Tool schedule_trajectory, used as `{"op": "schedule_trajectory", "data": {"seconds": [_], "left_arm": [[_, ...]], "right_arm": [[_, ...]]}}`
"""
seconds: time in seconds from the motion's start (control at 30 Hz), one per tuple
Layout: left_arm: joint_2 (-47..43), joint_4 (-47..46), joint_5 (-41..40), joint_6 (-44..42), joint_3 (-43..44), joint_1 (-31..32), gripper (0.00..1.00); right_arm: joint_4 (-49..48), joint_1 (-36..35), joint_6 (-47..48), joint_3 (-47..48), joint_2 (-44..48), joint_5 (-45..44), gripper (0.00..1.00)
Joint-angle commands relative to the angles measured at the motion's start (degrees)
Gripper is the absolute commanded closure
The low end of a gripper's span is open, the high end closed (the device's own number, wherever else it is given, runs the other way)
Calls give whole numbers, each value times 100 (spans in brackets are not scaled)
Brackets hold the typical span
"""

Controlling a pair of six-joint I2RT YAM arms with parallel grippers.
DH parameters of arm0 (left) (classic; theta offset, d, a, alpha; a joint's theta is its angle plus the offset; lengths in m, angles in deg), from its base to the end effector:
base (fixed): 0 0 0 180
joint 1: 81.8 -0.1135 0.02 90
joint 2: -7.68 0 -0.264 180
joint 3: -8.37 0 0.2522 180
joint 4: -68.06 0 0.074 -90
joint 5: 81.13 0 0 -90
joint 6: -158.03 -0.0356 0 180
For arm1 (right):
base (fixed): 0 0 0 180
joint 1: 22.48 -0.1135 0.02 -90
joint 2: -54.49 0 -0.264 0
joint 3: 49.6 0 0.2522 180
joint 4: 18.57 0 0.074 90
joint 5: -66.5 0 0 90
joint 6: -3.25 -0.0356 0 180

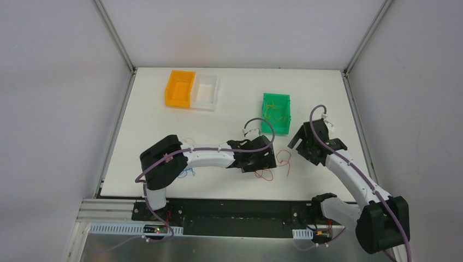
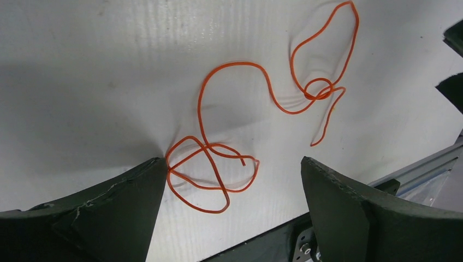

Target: Untangle the cables

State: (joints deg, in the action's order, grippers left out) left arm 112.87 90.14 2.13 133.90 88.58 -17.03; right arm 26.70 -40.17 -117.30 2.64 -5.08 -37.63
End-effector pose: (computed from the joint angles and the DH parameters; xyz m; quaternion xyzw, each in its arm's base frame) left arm 0.1710 -0.3531 0.1817 -0.0304 0.9288 -0.3092 0.2023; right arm 0.1954 0.0532 0.2227 0.1445 0.9297 0.0237 0.3380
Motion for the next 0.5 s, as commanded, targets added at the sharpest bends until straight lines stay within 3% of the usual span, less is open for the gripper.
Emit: {"op": "schedule_trajectory", "data": {"seconds": [0.0, 0.13, 0.23, 0.37, 0.47], "left_arm": [[188, -67, -229, 245, 314, 112, 3], [297, -106, -231, 224, 417, 143, 4], [358, -118, -267, 152, 492, 136, 5], [506, -141, -302, 90, 618, 125, 7], [650, -151, -301, 84, 735, 111, 9]], "right_arm": [[-565, 299, -23, 63, -375, 834, 16], [-896, 427, -56, -27, -922, 1578, 25], [-950, 433, 10, -74, -1104, 1842, 39], [-877, 430, 59, -227, -1051, 2135, 66], [-834, 427, 14, -399, -944, 2400, 77]]}}
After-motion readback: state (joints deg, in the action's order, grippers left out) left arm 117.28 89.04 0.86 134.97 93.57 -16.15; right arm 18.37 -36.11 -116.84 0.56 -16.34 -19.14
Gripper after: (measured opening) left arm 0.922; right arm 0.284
